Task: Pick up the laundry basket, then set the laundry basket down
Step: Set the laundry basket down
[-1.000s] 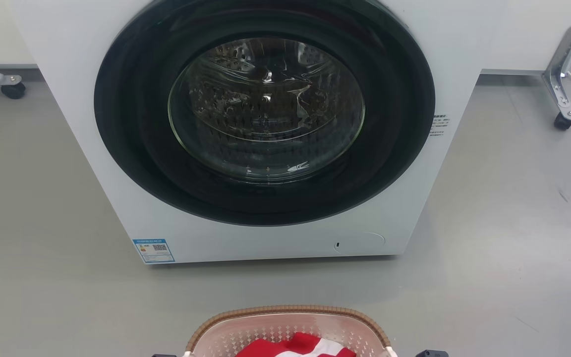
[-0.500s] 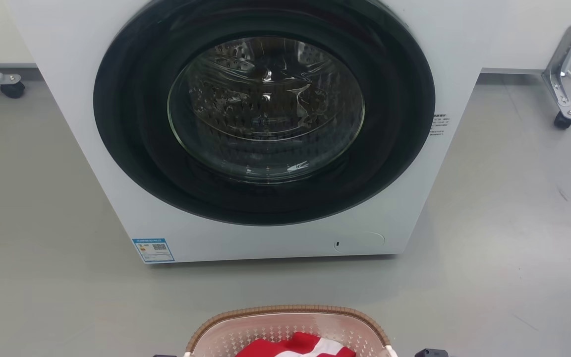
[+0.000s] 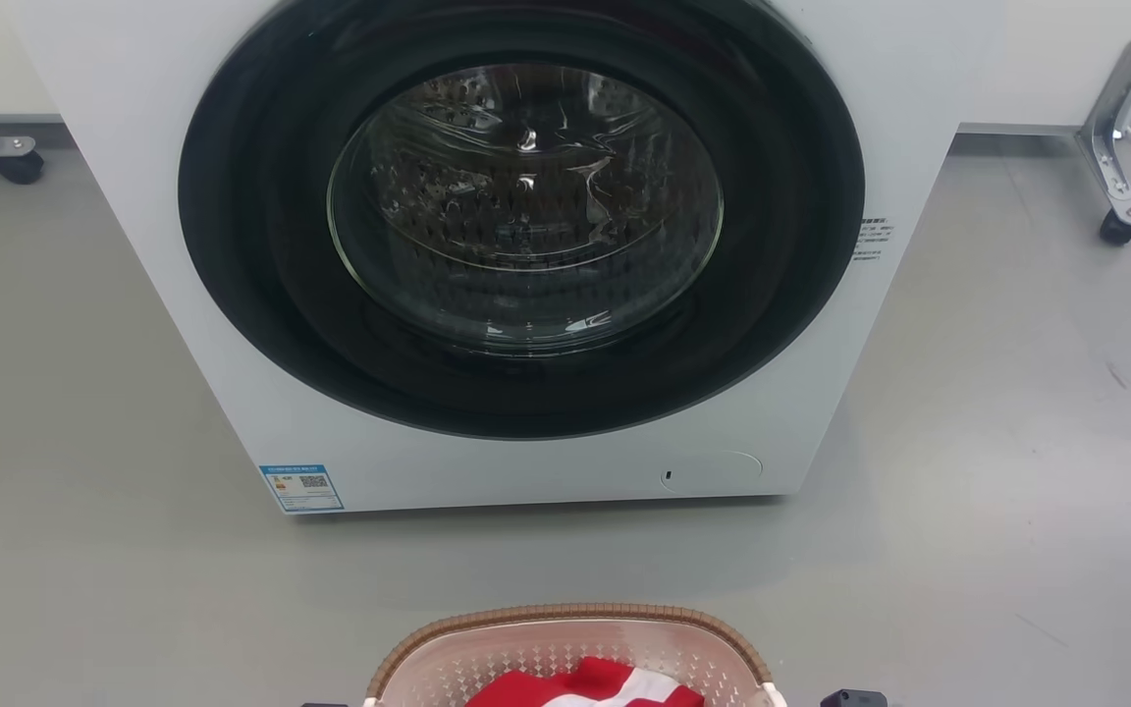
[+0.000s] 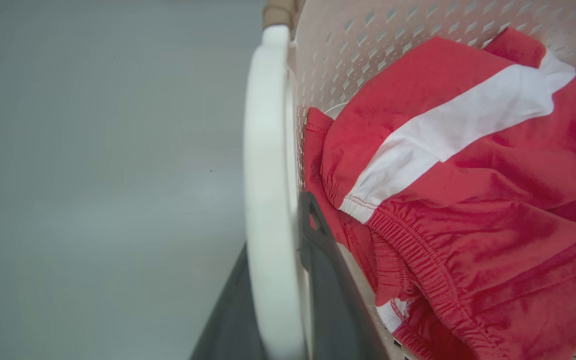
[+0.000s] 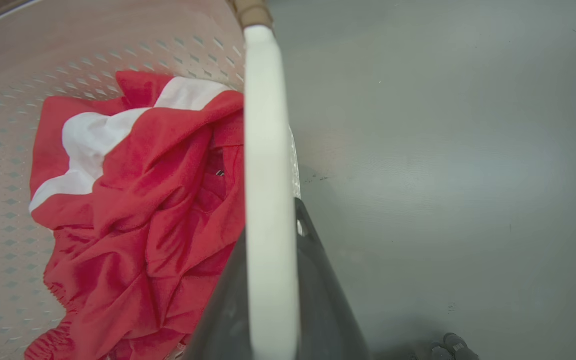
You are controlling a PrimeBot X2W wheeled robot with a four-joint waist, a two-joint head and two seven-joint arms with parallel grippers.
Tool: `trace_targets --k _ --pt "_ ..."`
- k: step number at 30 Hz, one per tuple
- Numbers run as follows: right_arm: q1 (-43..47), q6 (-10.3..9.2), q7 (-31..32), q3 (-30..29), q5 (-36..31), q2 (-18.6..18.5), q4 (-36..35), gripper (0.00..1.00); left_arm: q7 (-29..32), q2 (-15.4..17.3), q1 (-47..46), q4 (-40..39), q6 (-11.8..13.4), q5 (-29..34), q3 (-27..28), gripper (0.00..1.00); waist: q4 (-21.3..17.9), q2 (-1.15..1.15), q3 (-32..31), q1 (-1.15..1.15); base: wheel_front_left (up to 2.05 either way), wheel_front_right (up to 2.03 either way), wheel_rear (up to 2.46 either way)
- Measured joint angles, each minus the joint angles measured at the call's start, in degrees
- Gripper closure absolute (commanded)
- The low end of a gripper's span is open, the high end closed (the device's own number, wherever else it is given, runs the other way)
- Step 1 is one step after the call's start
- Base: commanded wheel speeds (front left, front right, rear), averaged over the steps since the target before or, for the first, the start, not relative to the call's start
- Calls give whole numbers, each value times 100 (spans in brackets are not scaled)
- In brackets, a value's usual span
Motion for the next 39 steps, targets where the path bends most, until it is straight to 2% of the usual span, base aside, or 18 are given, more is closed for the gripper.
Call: trace_targets --k 15,39 --pt "-751 1 -127 88 -7 -1 134 100 -114 0 -537 -32 58 -48 46 100 2 0 544 0 0 0 0" --pt "-2293 1 -486 105 -265 -36 423 100 -455 27 -1820 -319 253 -85 191 100 42 1 2344 1 0 0 0"
